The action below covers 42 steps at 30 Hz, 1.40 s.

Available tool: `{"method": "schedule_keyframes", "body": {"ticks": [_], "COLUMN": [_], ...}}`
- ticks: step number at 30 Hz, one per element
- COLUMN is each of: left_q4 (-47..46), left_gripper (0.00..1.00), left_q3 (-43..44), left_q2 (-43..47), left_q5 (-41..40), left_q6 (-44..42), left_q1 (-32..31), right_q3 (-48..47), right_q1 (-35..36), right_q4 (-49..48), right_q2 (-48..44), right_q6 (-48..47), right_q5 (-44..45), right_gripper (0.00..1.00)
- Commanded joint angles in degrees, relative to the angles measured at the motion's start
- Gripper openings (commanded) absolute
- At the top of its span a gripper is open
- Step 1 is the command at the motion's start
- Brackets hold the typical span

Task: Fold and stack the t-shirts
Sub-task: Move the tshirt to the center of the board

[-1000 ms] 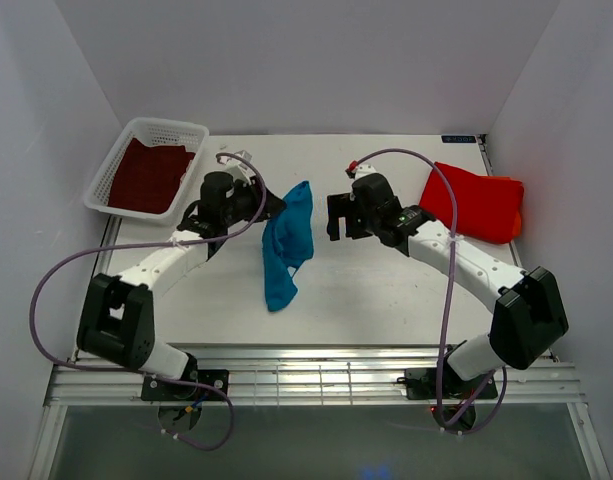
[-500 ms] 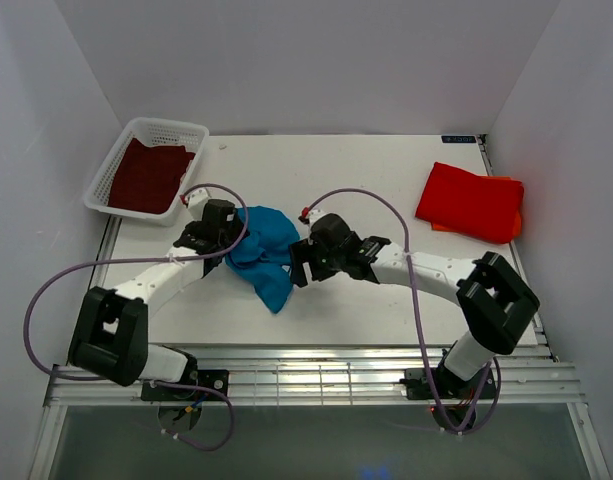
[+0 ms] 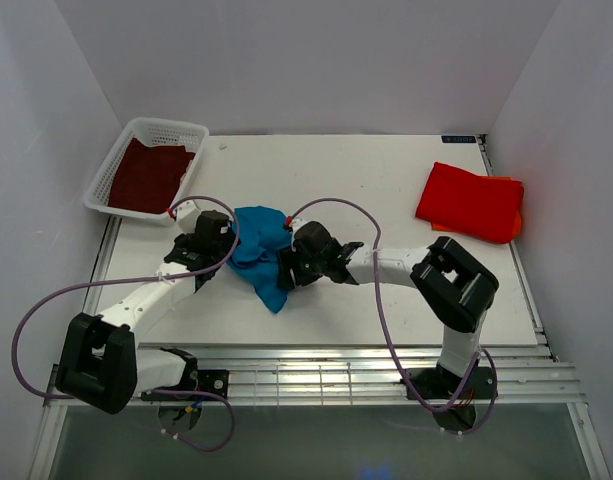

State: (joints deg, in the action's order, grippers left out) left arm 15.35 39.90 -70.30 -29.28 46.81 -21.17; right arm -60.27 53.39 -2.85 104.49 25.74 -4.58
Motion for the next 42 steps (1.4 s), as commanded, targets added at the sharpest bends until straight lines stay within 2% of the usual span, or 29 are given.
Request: {"method": "schedule_keyframes", "body": {"ticks": [1, 3, 6, 7, 8, 9, 12, 16, 17, 19, 21, 22, 23, 27, 33, 38, 41, 42], "left_q4": [0.6, 0.7, 0.9, 1.0, 1.1, 1.3, 1.5, 1.5, 1.3, 1.3, 1.0, 0.8, 0.6, 0.4, -0.2, -3.8, -8.4, -10.0], "left_gripper": [0.8, 0.8, 0.8, 0.8, 0.8, 0.8, 0.8, 0.8, 0.8, 0.8, 0.79, 0.79, 0.79, 0.79, 0.79, 0.78, 0.78, 0.77], "left_q3": [-0.3, -0.2, -0.2, -0.3, -0.2, -0.1, 0.2, 1.8, 2.4, 4.5, 5.8, 6.8, 7.2, 7.8, 6.0, 5.0, 4.7, 5.4], "left_q2": [2.1, 2.5, 3.4, 3.7, 4.2, 4.5, 6.1, 8.9, 9.3, 10.3, 10.8, 11.2, 11.5, 12.5, 14.2, 12.7, 7.5, 2.8], "left_q5": [0.4, 0.4, 0.4, 0.4, 0.5, 0.5, 0.9, 2.6, 3.0, 4.0, 4.7, 4.8, 5.1, 5.5, 6.3, 10.4, 11.9, 13.0], "left_q6": [0.4, 0.1, 0.0, -0.1, -0.1, -0.1, -0.1, -0.5, -0.7, -0.9, -1.0, -1.1, -1.1, -1.5, -1.5, -1.6, -3.5, -6.1], "left_q1": [-0.3, -0.3, -0.3, -0.3, -0.2, -0.3, -0.2, -0.3, -0.3, -0.3, -0.3, -0.4, -0.4, -0.4, -0.4, -0.8, -1.9, -2.3], "right_q3": [-2.7, -3.7, -4.2, -4.2, -4.2, -4.5, -5.8, -12.8, -18.2, -24.9, -36.4, -40.2, -48.0, -61.8, -59.8, -48.2, -40.1, -37.8], "right_q1": [0.1, 0.1, 0.1, 0.1, 0.1, 0.1, 0.1, 0.1, 0.1, 0.0, -1.3, -1.7, -2.1, -3.4, -3.4, -3.4, -3.4, -3.3], "right_q4": [-4.3, -4.0, -3.7, -3.4, -2.9, -2.0, 2.8, 16.6, 22.3, 26.8, 31.9, 33.1, 34.2, 38.3, 37.0, 37.0, 36.4, 36.2], "right_q2": [1.3, 2.0, 2.0, 1.8, 1.2, 0.8, -1.6, -6.2, -7.7, -8.6, -8.7, -8.5, -7.6, -5.3, -9.5, -14.0, -17.6, -18.6], "right_q6": [-0.9, -1.3, -1.3, -1.5, -1.5, -1.6, -3.2, -8.7, -12.3, -16.0, -20.6, -21.8, -22.8, -27.3, -28.9, -27.0, -23.7, -22.8], "right_q5": [-0.2, -0.2, -0.8, -0.4, 0.2, 0.8, 4.1, 15.5, 17.7, 23.4, 25.7, 26.4, 26.7, 29.3, 30.5, 33.1, 34.4, 34.9], "right_gripper": [0.65, 0.6, 0.37, 0.18, 0.11, 0.08, 0.08, 0.08, 0.08, 0.08, 0.08, 0.08, 0.08, 0.08, 0.08, 0.08, 0.08, 0.08]}}
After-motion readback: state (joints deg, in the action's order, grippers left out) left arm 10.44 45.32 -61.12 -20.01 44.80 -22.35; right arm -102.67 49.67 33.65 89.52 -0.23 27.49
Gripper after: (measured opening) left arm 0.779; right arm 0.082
